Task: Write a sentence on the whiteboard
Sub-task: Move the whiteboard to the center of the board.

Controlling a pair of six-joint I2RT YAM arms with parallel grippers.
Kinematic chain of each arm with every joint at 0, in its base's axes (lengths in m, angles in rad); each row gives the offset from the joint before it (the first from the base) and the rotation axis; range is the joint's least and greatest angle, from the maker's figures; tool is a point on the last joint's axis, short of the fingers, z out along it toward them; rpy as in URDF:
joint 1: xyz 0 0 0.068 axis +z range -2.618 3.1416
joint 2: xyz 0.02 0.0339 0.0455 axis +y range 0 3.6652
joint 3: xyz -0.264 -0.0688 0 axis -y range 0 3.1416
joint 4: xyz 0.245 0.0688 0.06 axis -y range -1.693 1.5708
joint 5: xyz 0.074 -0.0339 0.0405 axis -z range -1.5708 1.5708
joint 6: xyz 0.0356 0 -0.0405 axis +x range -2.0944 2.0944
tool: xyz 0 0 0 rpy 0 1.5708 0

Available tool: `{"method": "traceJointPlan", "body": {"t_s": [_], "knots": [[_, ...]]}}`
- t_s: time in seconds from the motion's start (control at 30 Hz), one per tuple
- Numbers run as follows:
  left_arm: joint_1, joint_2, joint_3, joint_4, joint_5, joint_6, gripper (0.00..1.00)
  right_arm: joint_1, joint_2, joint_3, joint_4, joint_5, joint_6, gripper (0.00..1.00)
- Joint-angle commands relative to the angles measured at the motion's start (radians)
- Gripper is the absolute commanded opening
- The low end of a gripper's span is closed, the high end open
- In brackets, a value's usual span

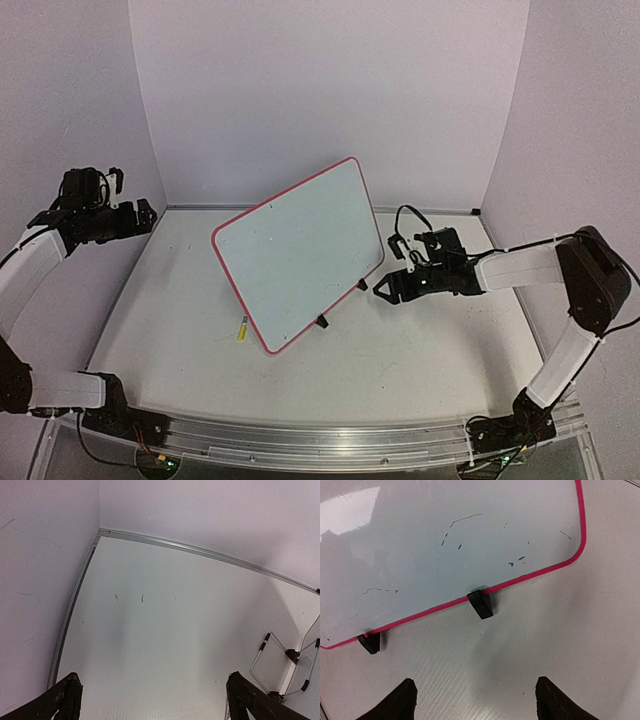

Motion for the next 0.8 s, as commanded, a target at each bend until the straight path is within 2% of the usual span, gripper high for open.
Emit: {"method": "traceJointPlan", "body": {"t_s": [0.0,0.23,0.77], "knots": [[0.000,-0.008,0.017,0.038,0.056,0.018,0.99,0.015,0.102,0.104,0.056,0.017,-0.073,0.70],[0.000,-0.011,0.012,0.039,0.065,0.019,0.99,0.029,0.254,0.211,0.056,0.018,-0.118,0.58],[0.000,0.019,0.018,0.036,0.092,0.014,0.99,0.082,0.392,0.302,0.057,0.110,-0.174,0.43]]}}
